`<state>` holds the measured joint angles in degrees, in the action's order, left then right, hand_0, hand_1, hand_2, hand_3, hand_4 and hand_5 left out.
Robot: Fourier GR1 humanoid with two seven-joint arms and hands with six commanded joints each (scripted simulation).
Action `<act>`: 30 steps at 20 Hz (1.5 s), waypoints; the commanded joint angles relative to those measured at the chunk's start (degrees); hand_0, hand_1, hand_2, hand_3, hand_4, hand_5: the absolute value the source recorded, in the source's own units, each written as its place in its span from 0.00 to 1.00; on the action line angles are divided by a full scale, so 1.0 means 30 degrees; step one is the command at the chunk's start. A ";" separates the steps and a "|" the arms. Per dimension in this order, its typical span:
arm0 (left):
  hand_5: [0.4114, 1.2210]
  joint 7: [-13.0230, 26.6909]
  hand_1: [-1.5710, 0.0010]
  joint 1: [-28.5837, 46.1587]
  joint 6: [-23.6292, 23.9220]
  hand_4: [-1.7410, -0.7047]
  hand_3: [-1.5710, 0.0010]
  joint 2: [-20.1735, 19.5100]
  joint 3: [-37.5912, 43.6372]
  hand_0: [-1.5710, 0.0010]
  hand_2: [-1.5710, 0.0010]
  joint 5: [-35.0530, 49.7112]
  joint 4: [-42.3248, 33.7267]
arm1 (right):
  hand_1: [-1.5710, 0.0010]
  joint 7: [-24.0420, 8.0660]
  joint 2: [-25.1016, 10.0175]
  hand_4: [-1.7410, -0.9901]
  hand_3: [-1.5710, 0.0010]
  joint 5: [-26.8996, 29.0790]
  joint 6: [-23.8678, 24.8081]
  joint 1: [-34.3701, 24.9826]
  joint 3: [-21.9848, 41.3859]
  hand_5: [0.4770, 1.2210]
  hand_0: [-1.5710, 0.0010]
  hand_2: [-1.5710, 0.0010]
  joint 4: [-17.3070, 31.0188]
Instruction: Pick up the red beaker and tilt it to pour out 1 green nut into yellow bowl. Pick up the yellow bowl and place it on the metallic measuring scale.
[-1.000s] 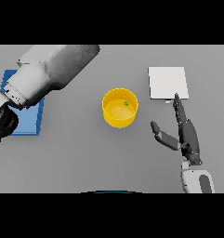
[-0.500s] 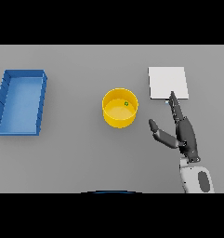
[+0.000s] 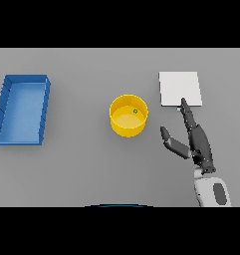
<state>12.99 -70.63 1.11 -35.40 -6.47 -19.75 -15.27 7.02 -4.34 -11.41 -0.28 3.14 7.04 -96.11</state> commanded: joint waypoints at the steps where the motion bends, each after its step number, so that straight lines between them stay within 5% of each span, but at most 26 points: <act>1: 1.00 0.0242 0.00 0.0948 0.0290 0.00 0.00 0.0072 0.0279 0.00 0.00 0.0554 -0.0653 | 1.00 0.0101 -0.0093 0.82 1.00 0.0093 -0.0074 0.0065 -0.0070 0.24 1.00 1.00 0.0011; 7: 1.00 0.1727 0.00 0.7938 0.1831 0.00 0.00 0.0454 0.0859 0.00 0.00 0.3178 -0.7375 | 1.00 0.0716 -0.0058 0.77 1.00 -0.0149 0.0097 0.0160 -0.0004 0.27 1.00 1.00 0.0246; 13: 0.63 0.4555 0.00 1.1797 0.2900 0.00 0.00 0.0905 0.0571 0.00 0.00 0.4110 -1.2655 | 1.00 0.0361 0.0003 0.78 1.00 -0.0167 0.0014 0.0188 0.0120 0.26 1.00 1.00 0.0147; 15: 0.50 0.5575 0.00 1.2342 0.2429 0.21 0.03 0.0726 0.0466 0.00 0.03 0.4364 -1.3997 | 1.00 0.0416 0.0002 0.78 1.00 0.0093 -0.0099 0.0080 0.0001 0.26 1.00 1.00 0.0239; 16: 0.45 0.5049 0.14 1.2961 0.1616 0.36 0.16 0.0532 0.0280 0.07 0.19 0.4698 -1.4916 | 1.00 0.0350 0.0017 0.78 1.00 0.0143 -0.0076 0.0097 -0.0028 0.26 1.00 1.00 0.0173; 18: 0.36 0.4840 0.45 1.3589 0.0062 0.59 0.46 0.0280 0.0459 0.40 0.48 0.5906 -1.5991 | 1.00 0.0541 -0.0119 0.79 1.00 0.0016 -0.0034 0.0290 -0.0041 0.26 1.00 1.00 0.0137; 21: 0.30 0.5520 0.72 1.3840 -0.1469 0.80 0.72 -0.0357 0.0157 0.69 0.73 0.6257 -1.6577 | 1.00 0.0596 -0.0103 0.78 1.00 0.0187 -0.0091 0.0050 -0.0120 0.26 1.00 1.00 0.0256; 26: 0.27 0.5993 0.91 1.3494 -0.1633 0.91 0.91 -0.0492 -0.0769 0.90 0.91 0.4945 -1.5745 | 1.00 0.0486 -0.0222 0.78 1.00 -0.0434 0.0236 -0.0071 -0.0005 0.25 1.00 1.00 0.0326; 30: 0.27 0.4596 0.96 1.3522 -0.1056 0.93 0.96 -0.0422 -0.0564 0.96 0.96 0.4961 -1.6150 | 1.00 -0.0672 -0.0300 0.81 1.00 -0.1582 0.0738 -0.0121 0.0373 0.21 1.00 1.00 0.0128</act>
<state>26.61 -30.06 -2.05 -36.67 -8.15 -4.85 -63.72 5.04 -5.26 -16.16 1.94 2.80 8.14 -95.71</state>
